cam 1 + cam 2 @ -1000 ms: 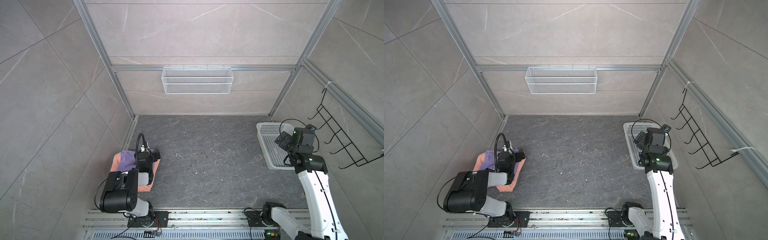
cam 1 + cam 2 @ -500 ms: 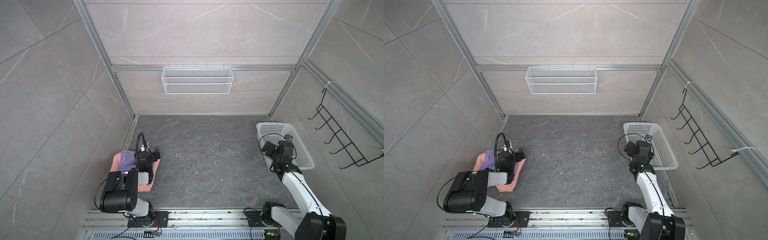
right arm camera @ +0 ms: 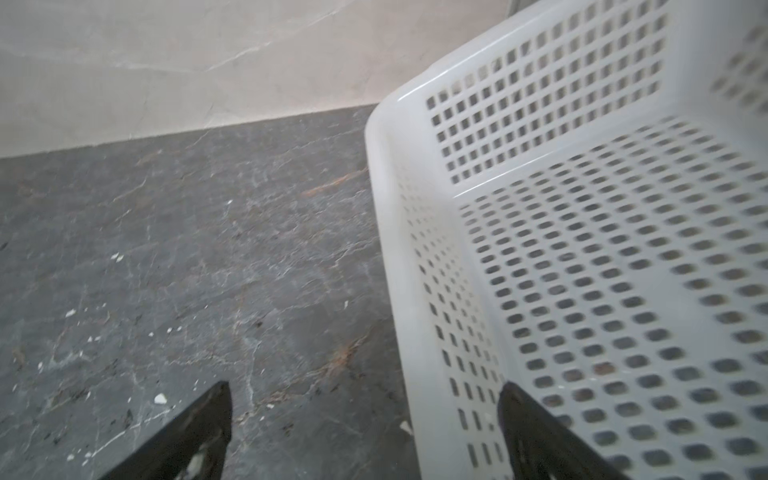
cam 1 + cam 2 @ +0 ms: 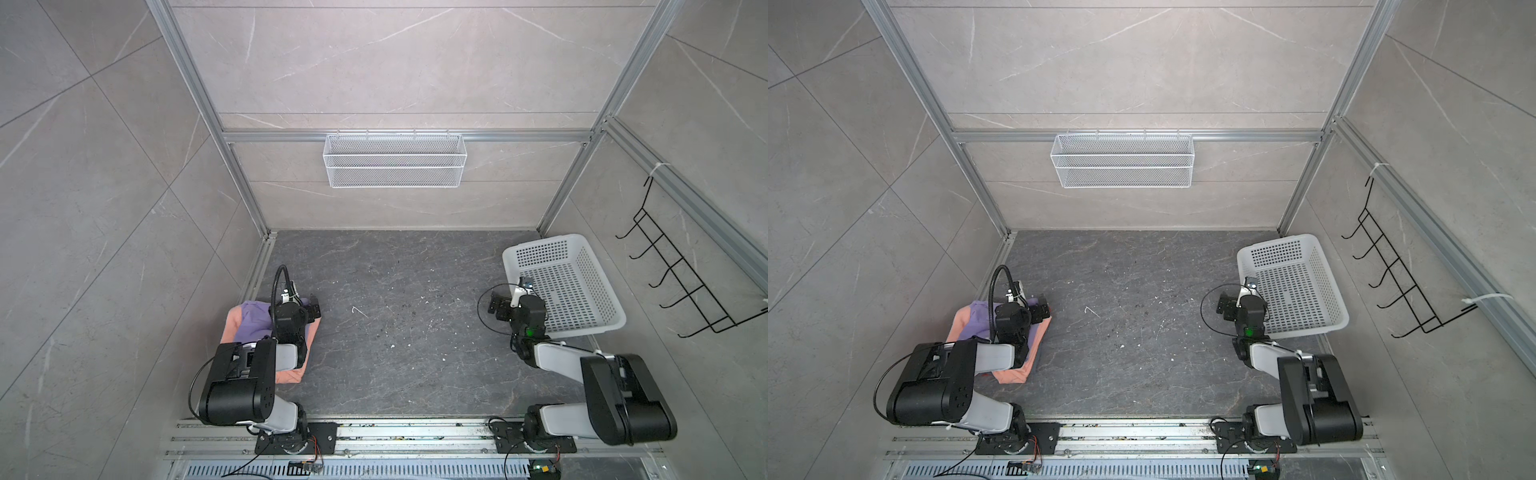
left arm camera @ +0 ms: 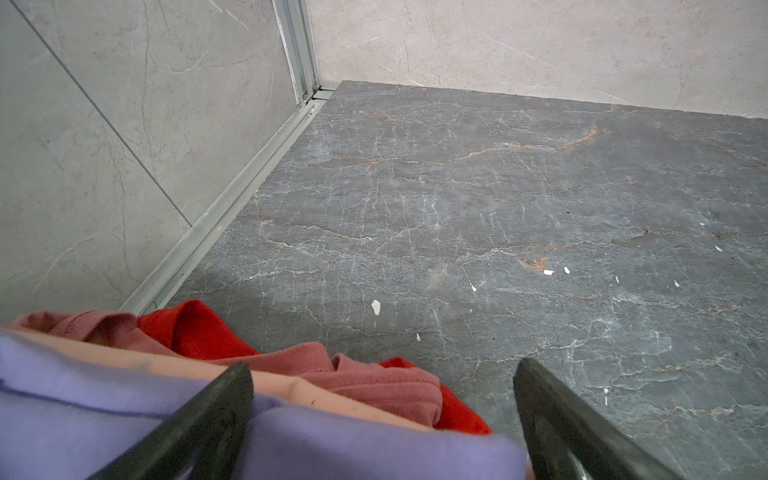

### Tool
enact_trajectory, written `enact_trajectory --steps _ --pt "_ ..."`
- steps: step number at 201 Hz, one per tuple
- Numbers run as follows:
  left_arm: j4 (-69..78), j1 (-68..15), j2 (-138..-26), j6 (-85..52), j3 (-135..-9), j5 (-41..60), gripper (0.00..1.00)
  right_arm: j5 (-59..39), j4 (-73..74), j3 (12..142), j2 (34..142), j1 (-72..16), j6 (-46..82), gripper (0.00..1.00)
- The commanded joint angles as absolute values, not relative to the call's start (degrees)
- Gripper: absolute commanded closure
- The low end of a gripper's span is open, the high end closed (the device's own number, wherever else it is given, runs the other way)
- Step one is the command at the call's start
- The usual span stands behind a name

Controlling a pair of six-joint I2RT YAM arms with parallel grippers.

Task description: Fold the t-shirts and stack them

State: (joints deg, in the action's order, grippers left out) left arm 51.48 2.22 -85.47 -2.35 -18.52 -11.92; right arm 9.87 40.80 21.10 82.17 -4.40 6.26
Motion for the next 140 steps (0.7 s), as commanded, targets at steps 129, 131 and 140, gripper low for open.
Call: enact_trajectory --steps 129,131,140 --pt "50.3 2.4 -86.0 -3.7 -19.6 -12.9 0.0 14.5 51.6 19.6 86.6 -6.6 2.7 0.0" --pt "50.3 2.4 -86.0 -3.7 -19.6 -12.9 0.0 14.5 51.6 19.6 86.6 -6.6 2.7 0.0" --pt "50.3 2.4 -86.0 -3.7 -19.6 -12.9 0.0 14.5 51.4 19.7 86.6 -6.6 2.7 0.0"
